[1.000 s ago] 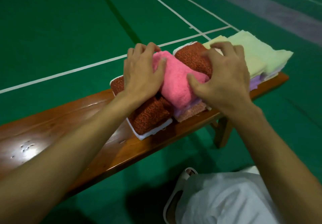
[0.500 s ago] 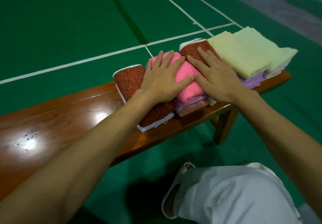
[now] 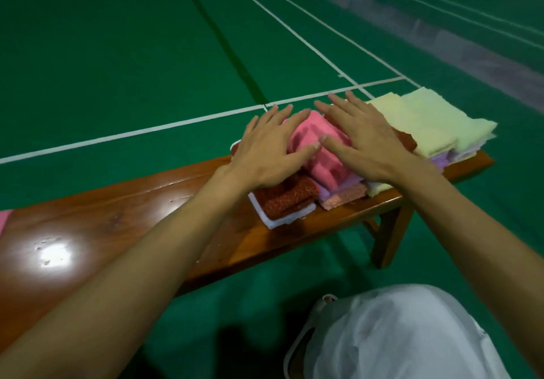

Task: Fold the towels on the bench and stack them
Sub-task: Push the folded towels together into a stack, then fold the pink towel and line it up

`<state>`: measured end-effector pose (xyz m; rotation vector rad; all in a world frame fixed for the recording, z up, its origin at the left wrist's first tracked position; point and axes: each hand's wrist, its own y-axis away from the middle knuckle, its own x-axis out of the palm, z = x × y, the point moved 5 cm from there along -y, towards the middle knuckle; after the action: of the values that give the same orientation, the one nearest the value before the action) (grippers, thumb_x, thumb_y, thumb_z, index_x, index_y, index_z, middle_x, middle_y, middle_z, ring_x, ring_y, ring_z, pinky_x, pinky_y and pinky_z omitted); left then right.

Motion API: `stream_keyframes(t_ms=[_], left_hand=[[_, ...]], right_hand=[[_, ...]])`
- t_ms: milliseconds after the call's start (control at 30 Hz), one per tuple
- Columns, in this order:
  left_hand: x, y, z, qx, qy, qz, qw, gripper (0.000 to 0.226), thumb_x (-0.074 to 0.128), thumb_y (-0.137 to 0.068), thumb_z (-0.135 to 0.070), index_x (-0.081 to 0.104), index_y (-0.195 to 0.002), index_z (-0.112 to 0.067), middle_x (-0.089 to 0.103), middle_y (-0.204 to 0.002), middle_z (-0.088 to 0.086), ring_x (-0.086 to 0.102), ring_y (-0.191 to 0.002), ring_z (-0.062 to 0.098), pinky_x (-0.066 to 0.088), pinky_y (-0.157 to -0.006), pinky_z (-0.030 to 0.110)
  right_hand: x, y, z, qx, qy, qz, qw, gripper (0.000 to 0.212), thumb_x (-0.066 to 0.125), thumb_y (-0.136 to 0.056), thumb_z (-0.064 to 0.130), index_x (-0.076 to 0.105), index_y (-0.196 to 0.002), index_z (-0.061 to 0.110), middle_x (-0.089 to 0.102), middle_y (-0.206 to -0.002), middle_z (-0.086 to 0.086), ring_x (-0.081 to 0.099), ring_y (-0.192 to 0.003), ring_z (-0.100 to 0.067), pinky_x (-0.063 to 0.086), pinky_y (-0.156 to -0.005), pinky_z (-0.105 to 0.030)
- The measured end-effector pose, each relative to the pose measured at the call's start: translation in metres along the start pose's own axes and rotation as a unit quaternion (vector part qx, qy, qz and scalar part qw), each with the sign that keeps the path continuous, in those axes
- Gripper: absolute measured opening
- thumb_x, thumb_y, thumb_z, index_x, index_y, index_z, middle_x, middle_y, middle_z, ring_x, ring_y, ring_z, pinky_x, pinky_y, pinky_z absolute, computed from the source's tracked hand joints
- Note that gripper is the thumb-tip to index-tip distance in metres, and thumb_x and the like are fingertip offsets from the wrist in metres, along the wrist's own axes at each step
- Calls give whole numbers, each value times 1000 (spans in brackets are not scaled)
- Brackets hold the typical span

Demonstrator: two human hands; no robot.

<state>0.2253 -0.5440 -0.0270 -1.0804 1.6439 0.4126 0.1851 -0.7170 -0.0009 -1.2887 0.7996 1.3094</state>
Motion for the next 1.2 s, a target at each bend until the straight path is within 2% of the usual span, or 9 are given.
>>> stream_keyframes(t_ms=[167, 300, 533, 667, 767, 933, 1067, 1133, 1200], left_hand=[[-45, 59, 49, -41, -15, -23, 999, 90, 27, -82, -84, 29, -160, -40, 28, -169, -1, 16, -158, 24, 14, -126, 53], [-83, 117, 106, -106, -41, -38, 993, 93, 27, -80, -86, 29, -160, -39, 27, -169, -3, 14, -158, 22, 13, -127, 49], [-136, 243, 216, -207, -90, -37, 974, 94, 27, -81, -88, 27, -161, -39, 25, -169, -2, 14, -158, 23, 14, -126, 51], [-159, 315, 272, -267, -94, -53, 958, 96, 26, -81, -89, 30, -161, -36, 27, -169, -1, 17, -157, 24, 17, -126, 51], [-164, 371, 307, -316, -115, -49, 940, 99, 23, -82, -89, 31, -161, -32, 29, -168, 1, 20, -157, 25, 18, -125, 50], [-174, 452, 354, -408, -113, -63, 904, 100, 25, -81, -86, 35, -160, -26, 32, -167, 5, 25, -154, 30, 22, -124, 50], [-184, 488, 377, -441, -97, -83, 888, 99, 26, -82, -81, 37, -159, -20, 31, -167, 6, 26, -154, 30, 20, -125, 48], [-187, 499, 386, -449, -96, -107, 882, 91, 29, -87, -76, 40, -158, -20, 33, -166, 6, 27, -154, 29, 19, -125, 48], [-192, 513, 398, -462, -113, -138, 869, 78, 31, -94, -64, 47, -153, -15, 39, -162, 11, 33, -150, 34, 24, -123, 50]], right_hand=[[12, -15, 68, -43, -15, 12, 999, 77, 28, -91, 64, 30, -160, 30, 29, -167, -5, 12, -158, -28, 17, -123, -59], [33, -31, 131, -77, -35, 24, 996, 83, 27, -85, 65, 30, -160, 29, 30, -167, -5, 14, -157, -30, 18, -123, -58], [105, -59, 262, -135, -67, 84, 985, 79, 36, -90, 61, 21, -163, 33, 11, -172, -7, 5, -159, -26, 11, -127, -52], [144, -61, 345, -179, -91, 91, 975, 79, 43, -94, 59, 24, -162, 24, -6, -172, -9, 1, -159, -26, 9, -128, -49], [175, -56, 403, -212, -98, 111, 966, 75, 46, -100, 57, 24, -162, 21, -9, -172, -10, 0, -159, -27, 9, -128, -50], [220, -49, 483, -237, -140, 161, 948, 71, 46, -103, 51, 22, -162, 21, -1, -172, -11, 3, -159, -28, 12, -126, -51], [243, -44, 526, -251, -97, 187, 945, 70, 41, -104, 49, 20, -162, 14, 4, -172, -12, 5, -158, -30, 8, -126, -55], [247, -41, 536, -254, -77, 180, 947, 67, 39, -104, 50, 24, -159, 14, 10, -171, -12, 9, -157, -32, 9, -124, -58], [244, -40, 538, -250, -81, 160, 952, 60, 45, -102, 46, 37, -151, 12, 26, -165, -14, 21, -152, -34, 18, -122, -54]])
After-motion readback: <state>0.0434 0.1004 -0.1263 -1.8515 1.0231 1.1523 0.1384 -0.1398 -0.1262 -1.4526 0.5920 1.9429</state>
